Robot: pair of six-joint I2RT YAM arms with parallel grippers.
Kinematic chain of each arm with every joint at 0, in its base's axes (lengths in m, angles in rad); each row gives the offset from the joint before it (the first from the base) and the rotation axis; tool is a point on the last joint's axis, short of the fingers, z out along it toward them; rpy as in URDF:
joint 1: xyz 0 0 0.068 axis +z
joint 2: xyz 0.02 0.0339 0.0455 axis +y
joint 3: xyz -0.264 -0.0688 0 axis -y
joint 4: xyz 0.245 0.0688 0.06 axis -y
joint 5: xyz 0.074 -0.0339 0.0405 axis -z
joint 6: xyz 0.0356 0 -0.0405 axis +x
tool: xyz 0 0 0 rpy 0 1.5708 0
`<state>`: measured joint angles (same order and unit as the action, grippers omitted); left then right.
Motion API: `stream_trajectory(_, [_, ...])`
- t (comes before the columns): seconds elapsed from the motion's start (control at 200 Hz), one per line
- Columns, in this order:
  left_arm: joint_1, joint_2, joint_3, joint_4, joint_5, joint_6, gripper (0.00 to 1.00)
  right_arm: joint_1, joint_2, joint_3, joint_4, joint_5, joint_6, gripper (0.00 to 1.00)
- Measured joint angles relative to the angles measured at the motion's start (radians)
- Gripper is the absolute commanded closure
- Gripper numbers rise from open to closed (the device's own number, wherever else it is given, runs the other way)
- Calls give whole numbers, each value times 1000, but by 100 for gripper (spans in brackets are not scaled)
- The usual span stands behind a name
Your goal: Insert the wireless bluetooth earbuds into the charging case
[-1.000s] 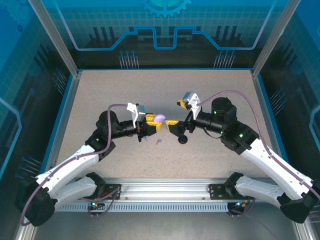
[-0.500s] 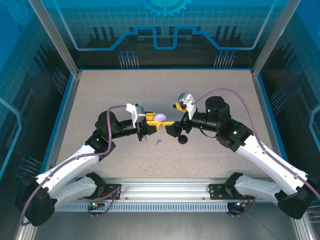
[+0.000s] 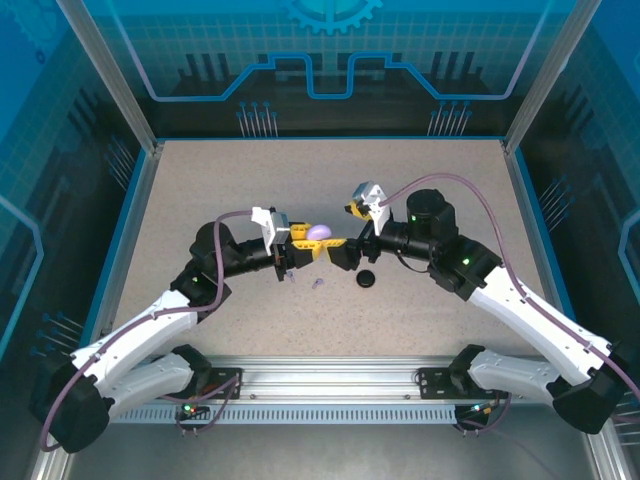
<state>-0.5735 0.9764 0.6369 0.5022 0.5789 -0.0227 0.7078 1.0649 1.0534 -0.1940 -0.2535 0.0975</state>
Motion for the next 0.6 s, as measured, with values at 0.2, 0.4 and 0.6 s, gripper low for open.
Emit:
stream_trajectory(0.2, [-1, -9, 0, -4, 1, 5, 95, -2, 2, 26, 0, 16, -11, 0])
stream_trajectory(0.4, [-1, -10, 0, -8, 0, 7, 95, -2, 10, 36, 1, 18, -12, 0])
stream_trajectory(0.6, [-1, -10, 0, -19, -7, 7, 95, -2, 25, 48, 0, 17, -12, 0])
